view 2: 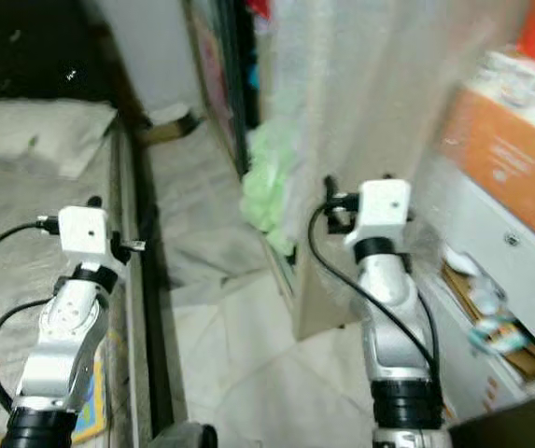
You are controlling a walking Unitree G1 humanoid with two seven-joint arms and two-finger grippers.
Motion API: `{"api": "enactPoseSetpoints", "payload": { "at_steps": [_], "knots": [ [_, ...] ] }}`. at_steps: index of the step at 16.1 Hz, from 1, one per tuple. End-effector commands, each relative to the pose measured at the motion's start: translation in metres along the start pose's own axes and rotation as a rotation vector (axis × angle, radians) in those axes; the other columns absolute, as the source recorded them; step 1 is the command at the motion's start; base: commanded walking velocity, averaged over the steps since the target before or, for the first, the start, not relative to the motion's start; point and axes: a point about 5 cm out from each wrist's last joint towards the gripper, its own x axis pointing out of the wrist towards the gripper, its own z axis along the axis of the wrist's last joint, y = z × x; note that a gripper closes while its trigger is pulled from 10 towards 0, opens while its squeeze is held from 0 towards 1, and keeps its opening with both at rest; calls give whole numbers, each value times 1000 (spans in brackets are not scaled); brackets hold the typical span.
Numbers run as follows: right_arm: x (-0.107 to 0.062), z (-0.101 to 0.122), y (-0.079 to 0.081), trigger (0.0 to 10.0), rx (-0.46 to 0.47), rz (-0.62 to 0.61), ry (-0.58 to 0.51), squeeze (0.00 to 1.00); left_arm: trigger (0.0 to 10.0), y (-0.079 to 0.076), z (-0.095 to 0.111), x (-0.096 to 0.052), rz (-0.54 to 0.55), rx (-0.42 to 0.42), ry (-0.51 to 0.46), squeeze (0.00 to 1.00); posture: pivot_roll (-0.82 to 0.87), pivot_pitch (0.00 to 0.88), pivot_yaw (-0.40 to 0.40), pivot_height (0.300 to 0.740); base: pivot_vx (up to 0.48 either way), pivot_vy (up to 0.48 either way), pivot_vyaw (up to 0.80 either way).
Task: Clean up the room
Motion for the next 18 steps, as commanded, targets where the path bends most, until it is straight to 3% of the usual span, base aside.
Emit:
{"api": "enactPoseSetpoints", "payload": {
  "at_steps": [1,18],
  "knots": [
    [2,3,10,10000,6,37,-14,0,10000,6,2,1,17,20,-7,0,-40,0,25,740,0,0,800],
    [5,4,9,10000,0,50,-23,0,10000,4,2,3,24,34,-11,0,-40,0,24,740,0,0,800]
  ]
}}
